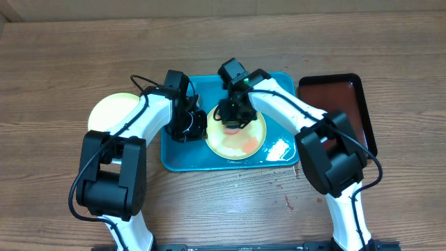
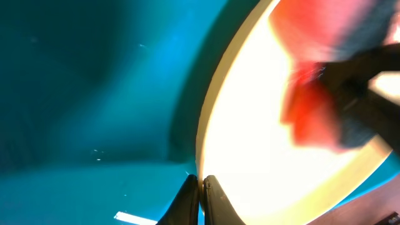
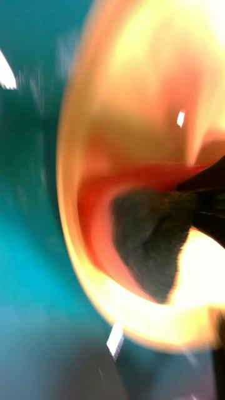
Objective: Clean dirty plates on tray and stack at the side
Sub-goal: 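Keep scrubbing the yellow plate with the right gripper's sponge in circles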
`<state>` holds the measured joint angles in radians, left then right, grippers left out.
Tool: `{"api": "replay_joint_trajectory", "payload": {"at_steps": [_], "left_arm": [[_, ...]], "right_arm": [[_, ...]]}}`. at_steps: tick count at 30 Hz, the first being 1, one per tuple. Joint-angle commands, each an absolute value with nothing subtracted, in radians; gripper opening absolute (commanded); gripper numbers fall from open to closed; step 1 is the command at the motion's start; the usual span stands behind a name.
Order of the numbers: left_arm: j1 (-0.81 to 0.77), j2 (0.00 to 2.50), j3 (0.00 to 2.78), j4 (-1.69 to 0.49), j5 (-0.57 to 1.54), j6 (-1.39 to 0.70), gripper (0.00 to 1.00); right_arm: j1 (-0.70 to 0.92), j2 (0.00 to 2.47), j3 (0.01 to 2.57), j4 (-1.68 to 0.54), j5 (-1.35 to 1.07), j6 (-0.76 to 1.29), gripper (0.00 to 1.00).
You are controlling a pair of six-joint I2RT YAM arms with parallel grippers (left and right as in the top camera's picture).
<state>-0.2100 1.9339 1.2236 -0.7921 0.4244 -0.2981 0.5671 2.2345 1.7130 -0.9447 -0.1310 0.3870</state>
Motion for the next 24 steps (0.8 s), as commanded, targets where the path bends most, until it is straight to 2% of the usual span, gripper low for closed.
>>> {"api": "replay_joint_trajectory", "payload": {"at_steps": [1,5,11,24], "left_arm": [[-0.210,1.942,1.224,-0.801,0.438,-0.269,0.04],[-0.210,1.942,1.224,-0.797,0.438,-0.270,0.04],[-0.210,1.942,1.224,-0.796,0.438,-0.274,0.04],[-0.210,1.942,1.224,-0.796,0.438,-0.277,0.04]], "right_arm": [[0.521,2.233,1.703,-0.999,0.195,0.455,0.04],[0.522,2.233,1.702,-1.078,0.261,0.472,0.04],[0.543,2.233,1.701,-1.201,0.218,0.467,0.04],[0.625,2.233,1.620,-1.212,-0.197,0.296,0.04]]}}
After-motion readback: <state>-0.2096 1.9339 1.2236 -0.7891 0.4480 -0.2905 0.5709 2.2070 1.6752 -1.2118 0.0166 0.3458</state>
